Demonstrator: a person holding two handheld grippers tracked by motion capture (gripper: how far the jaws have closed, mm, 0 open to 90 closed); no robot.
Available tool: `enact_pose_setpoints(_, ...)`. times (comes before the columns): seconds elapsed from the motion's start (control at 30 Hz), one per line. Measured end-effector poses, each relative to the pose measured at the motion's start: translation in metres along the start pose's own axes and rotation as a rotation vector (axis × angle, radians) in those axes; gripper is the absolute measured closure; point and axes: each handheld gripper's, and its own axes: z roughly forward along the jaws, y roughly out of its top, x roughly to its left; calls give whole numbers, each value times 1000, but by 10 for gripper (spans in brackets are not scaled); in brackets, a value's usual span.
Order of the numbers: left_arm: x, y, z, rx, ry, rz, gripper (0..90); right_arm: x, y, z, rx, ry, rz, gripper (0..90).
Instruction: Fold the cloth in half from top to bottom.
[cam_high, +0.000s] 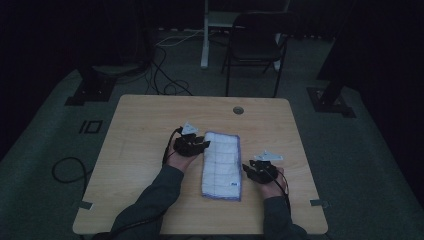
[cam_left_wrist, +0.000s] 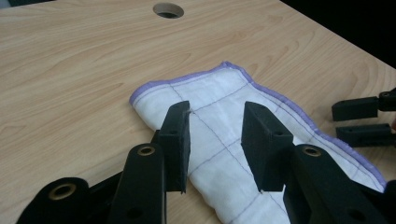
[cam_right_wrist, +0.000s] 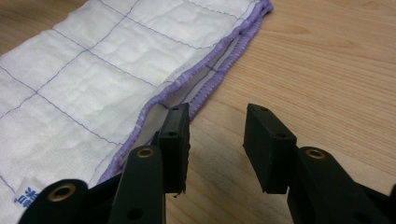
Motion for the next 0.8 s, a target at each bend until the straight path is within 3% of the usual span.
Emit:
enact_pose_setpoints(0.3,11,3,15,7,34,6,615,-1,0,0,-1,1,4,611)
enact_pose_setpoints(0.8,33,7,46,46,113,-63,580,-1,-1,-1,-2,0,5,609)
